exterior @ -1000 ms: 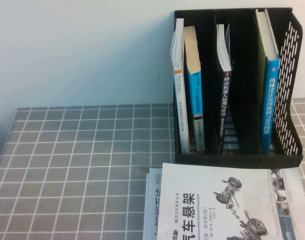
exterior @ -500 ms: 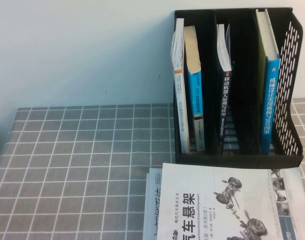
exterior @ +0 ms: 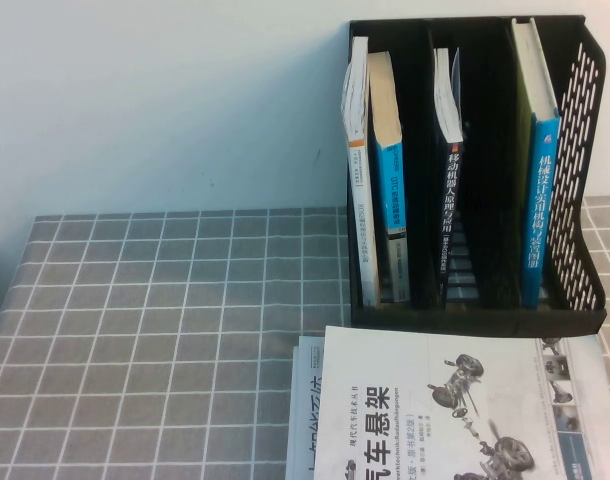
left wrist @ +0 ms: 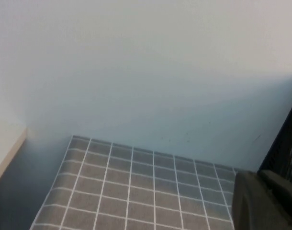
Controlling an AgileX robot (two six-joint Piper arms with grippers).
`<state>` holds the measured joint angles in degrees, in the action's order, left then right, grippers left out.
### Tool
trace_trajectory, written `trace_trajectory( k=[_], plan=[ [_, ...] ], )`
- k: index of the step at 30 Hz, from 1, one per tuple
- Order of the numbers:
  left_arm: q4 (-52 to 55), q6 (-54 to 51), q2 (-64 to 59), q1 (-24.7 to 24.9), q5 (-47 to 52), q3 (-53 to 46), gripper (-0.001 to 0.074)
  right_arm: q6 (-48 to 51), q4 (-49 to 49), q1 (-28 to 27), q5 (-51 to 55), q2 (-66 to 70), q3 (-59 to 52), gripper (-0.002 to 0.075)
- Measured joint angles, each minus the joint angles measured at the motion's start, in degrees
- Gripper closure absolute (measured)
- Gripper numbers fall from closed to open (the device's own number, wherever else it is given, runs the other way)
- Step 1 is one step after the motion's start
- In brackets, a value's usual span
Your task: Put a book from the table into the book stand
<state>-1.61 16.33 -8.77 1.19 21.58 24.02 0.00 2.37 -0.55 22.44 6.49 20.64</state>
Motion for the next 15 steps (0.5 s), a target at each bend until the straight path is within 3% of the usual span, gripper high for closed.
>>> trace_trajectory(
  k=[6, 9, 15],
  plan=[
    [-3.7, 3.6, -8.0, 0.0, 2.8, 2.1, 0.0738, 3.8, -3.8, 0.0, 15.6, 13.4, 11.3, 0.0729],
    [-12.8, 2.1, -12.4, 0.0, 4.9, 2.1, 0.0738, 8.0, -8.5, 0.0, 19.6, 21.7, 13.7, 0.0729],
    [-42.9, -23.4, -22.4, 0.0, 12.1, 2.0, 0.0738, 14.7, -17.2, 0.0, 21.8, 38.0, 14.1, 0.0729]
  ],
)
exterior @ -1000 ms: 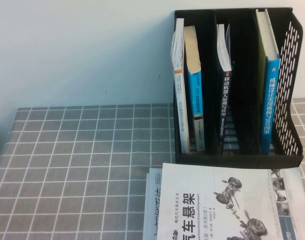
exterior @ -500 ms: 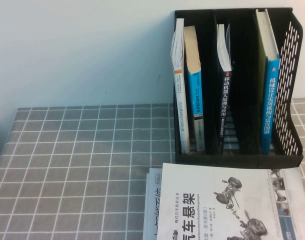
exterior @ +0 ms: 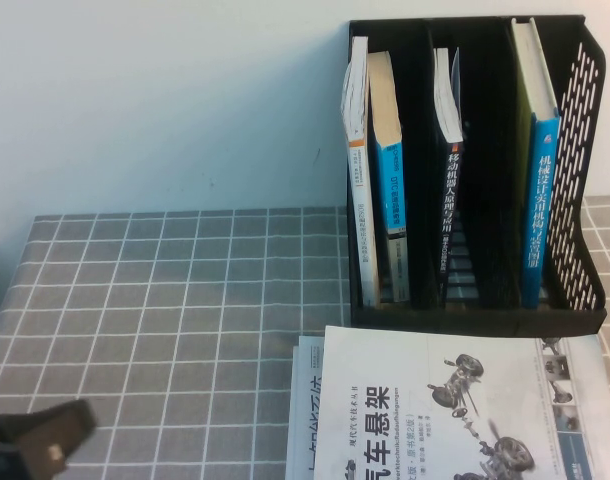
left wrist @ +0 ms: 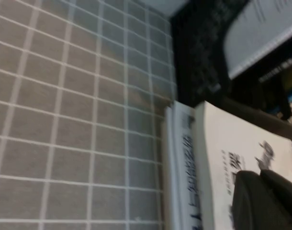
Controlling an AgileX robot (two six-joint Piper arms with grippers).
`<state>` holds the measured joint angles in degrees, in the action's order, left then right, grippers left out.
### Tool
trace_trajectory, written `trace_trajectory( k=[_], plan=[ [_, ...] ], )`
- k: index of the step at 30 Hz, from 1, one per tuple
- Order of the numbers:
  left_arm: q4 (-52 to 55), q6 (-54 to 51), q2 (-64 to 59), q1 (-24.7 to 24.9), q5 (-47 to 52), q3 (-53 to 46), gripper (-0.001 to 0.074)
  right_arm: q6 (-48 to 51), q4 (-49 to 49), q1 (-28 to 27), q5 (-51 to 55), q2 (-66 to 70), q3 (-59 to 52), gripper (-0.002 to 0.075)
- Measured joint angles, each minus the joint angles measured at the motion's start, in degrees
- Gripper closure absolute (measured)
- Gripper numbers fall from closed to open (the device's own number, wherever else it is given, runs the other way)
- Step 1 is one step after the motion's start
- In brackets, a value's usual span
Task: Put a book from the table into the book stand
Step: Push book with right arm
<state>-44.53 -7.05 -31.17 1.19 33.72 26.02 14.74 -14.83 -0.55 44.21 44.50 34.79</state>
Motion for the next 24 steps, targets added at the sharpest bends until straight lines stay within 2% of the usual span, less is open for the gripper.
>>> trace_trajectory(
  k=[4, 8, 13, 18, 22, 24],
  plan=[
    [-14.3, -13.8, -7.3, 0.0, 4.2, 0.0, 0.0738, 4.9, -3.4, 0.0, -2.3, 10.8, 0.0, 0.0729],
    [-23.4, -21.8, -13.6, 0.0, 6.6, 0.0, 0.0738, 6.3, -4.3, 0.0, -6.0, 20.0, 0.0, 0.0729],
    [-29.7, -28.6, -20.2, 0.0, 8.7, 0.0, 0.0738, 9.9, -7.7, 1.0, -9.6, 28.7, 0.0, 0.0729],
    [-34.0, -32.4, -26.1, 0.0, 10.2, 0.0, 0.0734, 14.7, -13.7, 4.9, -13.6, 34.3, 0.1, 0.0729],
    [-38.0, -35.2, -30.0, 0.0, 11.5, 0.0, 0.0649, 16.6, -18.5, 9.5, -17.6, 36.6, 0.7, 0.0729],
    [-40.3, -36.5, -32.0, 0.0, 12.4, 0.0, 0.0554, 17.4, -20.9, 11.4, -19.0, 37.5, 0.9, 0.0729]
  ],
)
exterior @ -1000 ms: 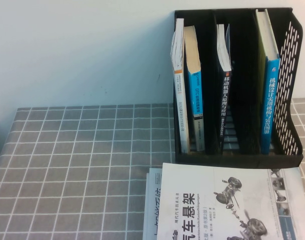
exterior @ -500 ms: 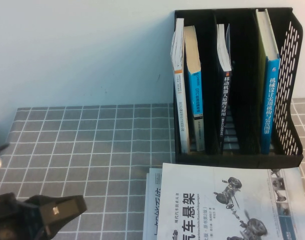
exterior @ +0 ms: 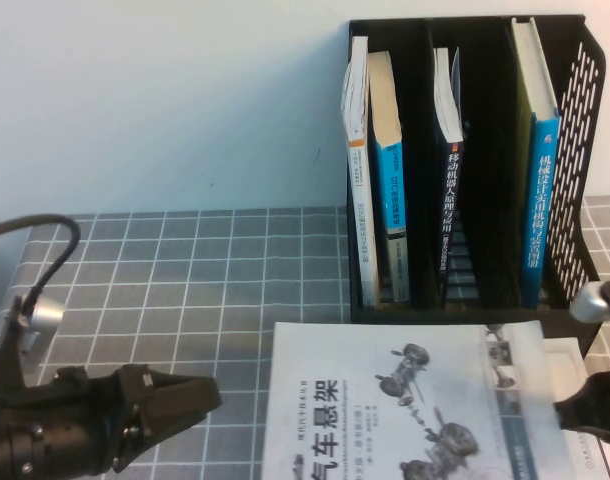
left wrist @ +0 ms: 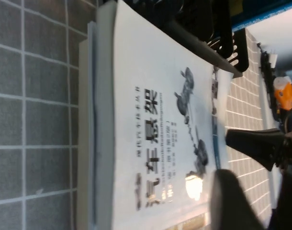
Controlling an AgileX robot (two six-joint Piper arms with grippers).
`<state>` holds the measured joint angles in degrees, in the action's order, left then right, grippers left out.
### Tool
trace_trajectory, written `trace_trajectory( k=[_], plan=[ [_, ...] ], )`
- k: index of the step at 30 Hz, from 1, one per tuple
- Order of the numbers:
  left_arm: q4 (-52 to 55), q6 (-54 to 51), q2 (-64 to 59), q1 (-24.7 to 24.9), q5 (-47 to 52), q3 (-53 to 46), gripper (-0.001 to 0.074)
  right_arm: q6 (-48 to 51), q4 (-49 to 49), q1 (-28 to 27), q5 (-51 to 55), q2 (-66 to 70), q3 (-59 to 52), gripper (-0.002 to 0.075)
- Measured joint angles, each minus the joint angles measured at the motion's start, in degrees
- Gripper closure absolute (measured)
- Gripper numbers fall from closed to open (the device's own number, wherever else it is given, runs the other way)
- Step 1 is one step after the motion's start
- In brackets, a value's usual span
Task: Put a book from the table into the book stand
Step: Push book with right arm
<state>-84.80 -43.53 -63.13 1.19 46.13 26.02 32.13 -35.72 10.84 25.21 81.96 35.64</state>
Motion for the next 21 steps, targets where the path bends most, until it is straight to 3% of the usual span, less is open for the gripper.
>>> trace_trajectory(
  k=[5, 7, 11, 21],
  plan=[
    [-2.7, -1.8, -4.7, 0.0, 0.7, 0.2, 0.0277, 0.8, -3.2, 3.6, -2.0, 0.7, 0.1, 0.0729],
    [-3.2, -2.1, -6.7, 0.0, 0.2, 0.2, 0.0218, 0.9, -3.5, 4.1, -2.2, 0.7, 0.1, 0.0729],
    [-4.1, -4.6, -12.7, 0.0, -0.2, 0.2, 0.0176, 1.7, -3.7, 4.2, -2.3, 0.7, 0.1, 0.0729],
    [-4.3, -12.3, -31.7, 0.0, 5.4, 7.6, 0.0166, 3.7, -3.9, 4.4, -2.4, 0.7, 0.1, 0.0728]
  ],
)
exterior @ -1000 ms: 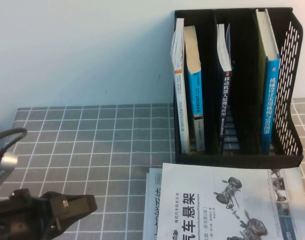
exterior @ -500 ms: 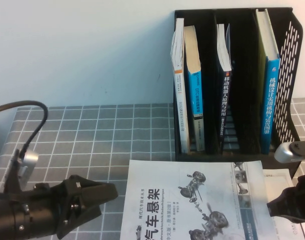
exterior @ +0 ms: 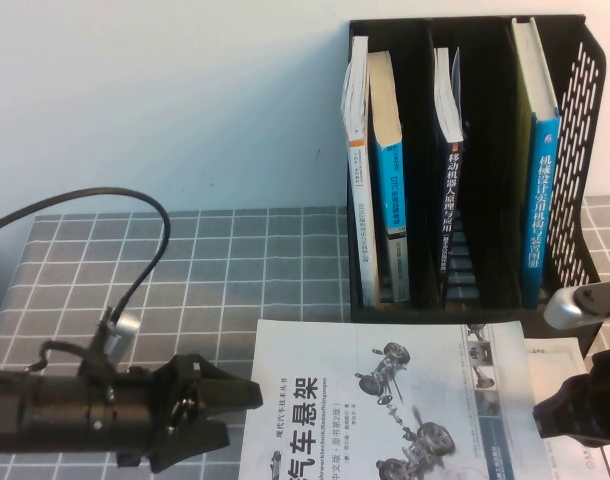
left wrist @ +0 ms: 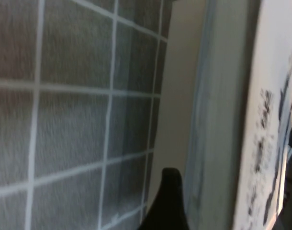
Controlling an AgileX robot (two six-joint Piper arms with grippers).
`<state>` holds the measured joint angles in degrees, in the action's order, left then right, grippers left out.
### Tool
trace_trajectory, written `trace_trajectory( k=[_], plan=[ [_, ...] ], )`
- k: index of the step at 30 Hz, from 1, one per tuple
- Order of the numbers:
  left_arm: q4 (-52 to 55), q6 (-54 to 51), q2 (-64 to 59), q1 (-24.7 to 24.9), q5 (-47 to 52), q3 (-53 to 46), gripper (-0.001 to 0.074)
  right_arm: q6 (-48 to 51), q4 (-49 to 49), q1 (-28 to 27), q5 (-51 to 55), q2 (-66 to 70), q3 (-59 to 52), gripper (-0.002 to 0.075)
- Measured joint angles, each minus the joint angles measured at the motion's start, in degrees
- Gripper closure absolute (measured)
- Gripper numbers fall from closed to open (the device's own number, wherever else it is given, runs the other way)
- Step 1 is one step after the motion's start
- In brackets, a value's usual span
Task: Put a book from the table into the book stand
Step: Push book with right arm, then pick up the book with your left arm
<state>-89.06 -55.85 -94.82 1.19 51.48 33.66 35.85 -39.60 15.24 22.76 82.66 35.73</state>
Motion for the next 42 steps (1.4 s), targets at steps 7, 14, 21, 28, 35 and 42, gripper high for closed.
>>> trace_trajectory(
  k=[7, 14, 21, 28, 35, 42],
  plan=[
    [-0.2, -1.8, -11.6, 0.0, 7.0, 6.7, 0.0164, 1.3, 0.0, 0.0, -0.1, 0.0, 0.0, 0.0728],
    [-1.6, -3.9, -19.0, 0.0, 13.1, 10.0, 0.0164, 2.9, -2.5, 0.0, -0.1, 0.4, 0.0, 0.0728],
    [-0.9, -4.7, -19.6, 0.0, 13.4, 10.3, 0.0185, 17.4, -19.4, 0.0, 0.3, 4.6, 0.0, 0.0728],
    [1.1, -5.1, -19.7, 0.0, 13.4, 10.3, 0.0449, 21.8, -22.7, 0.1, 0.1, 5.4, 0.1, 0.0728],
    [2.7, -4.3, -17.8, -1.3, 15.3, 10.4, 0.0618, 22.1, -19.2, -0.4, 0.7, 0.3, 2.9, 0.0728],
    [9.0, 2.3, -1.8, -3.3, 13.5, 10.8, 0.0619, 20.0, -12.5, -5.3, 2.7, -8.9, 4.9, 0.0728]
  ],
)
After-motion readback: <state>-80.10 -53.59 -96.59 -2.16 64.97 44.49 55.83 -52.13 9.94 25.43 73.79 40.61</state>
